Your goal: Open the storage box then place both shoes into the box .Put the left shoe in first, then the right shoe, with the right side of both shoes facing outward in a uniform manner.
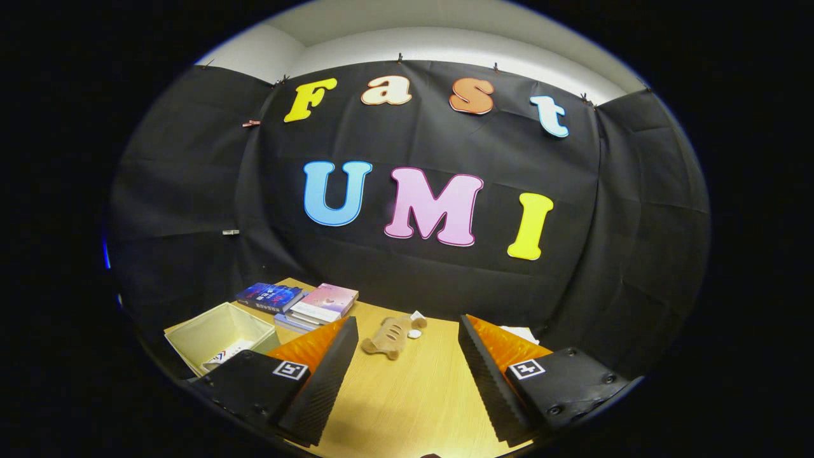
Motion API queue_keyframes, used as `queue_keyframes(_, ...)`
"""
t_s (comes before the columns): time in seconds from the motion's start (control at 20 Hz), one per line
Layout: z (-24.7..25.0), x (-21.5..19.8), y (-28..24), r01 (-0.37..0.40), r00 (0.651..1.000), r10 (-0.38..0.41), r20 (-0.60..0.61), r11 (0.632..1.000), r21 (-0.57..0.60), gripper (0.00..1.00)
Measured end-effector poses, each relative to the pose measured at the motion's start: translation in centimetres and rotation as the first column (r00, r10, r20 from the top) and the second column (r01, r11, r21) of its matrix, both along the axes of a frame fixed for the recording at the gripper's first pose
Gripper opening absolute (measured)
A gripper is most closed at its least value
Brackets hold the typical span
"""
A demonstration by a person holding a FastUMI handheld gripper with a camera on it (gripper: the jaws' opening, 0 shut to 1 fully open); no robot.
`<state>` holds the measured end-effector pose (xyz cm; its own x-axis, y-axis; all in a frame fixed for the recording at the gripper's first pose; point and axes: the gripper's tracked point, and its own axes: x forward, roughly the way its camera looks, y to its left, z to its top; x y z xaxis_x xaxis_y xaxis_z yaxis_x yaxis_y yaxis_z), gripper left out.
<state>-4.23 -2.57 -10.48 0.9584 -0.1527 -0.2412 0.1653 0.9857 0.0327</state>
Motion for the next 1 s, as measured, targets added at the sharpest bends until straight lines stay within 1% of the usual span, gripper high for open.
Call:
queue_keyframes(0.3, 0.2, 0.0, -0.6, 0.001, 1.0, -0.001, 0.012, 1.0, 0.004, 0.98)
queue_keyframes(0.65, 0.1, 0.5, 0.3, -0.026, 1.0, 0.026, 0.01, 1.0, -0.004, 0.98)
queue_keyframes(1.0, 0.0, 0.4, 0.2, -0.017, 1.0, 0.017, 0.002, 1.0, -0.009, 0.98)
